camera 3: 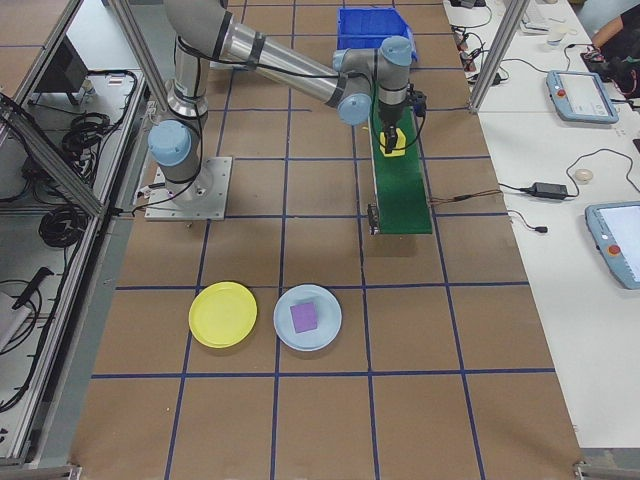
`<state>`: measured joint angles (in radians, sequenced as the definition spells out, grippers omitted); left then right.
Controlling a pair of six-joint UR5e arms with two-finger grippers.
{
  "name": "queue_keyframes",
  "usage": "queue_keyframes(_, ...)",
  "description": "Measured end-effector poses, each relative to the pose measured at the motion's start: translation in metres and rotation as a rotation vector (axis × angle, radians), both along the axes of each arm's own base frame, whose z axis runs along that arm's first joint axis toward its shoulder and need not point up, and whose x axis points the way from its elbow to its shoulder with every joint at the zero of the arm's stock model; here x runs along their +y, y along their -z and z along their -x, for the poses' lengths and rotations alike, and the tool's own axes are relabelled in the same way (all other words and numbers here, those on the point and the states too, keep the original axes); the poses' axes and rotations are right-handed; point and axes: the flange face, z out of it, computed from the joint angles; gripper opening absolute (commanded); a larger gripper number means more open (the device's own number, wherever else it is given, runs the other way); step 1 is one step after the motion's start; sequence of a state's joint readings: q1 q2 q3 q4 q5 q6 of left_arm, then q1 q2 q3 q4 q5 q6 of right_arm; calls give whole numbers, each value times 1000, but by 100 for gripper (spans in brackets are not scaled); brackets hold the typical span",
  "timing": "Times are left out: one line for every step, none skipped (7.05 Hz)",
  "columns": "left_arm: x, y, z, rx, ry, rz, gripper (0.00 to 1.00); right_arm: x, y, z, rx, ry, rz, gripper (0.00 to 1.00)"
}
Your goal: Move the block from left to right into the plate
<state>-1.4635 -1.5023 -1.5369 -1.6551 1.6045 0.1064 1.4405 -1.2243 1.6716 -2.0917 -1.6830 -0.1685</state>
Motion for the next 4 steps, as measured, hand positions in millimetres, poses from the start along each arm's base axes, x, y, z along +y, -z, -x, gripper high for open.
queue_keyframes(0,0,0,0,0,0,100,20,-5,58,33,18,-44,33)
queue_keyframes(0,0,0,1,0,0,100,50,-6,125,51,36,-96,32)
queue_keyframes(0,-1,0,1,-1,1,100,88,-7,199,51,45,-138,32)
queue_keyframes(0,-1,0,1,-1,2,100,132,-8,275,37,55,-169,32)
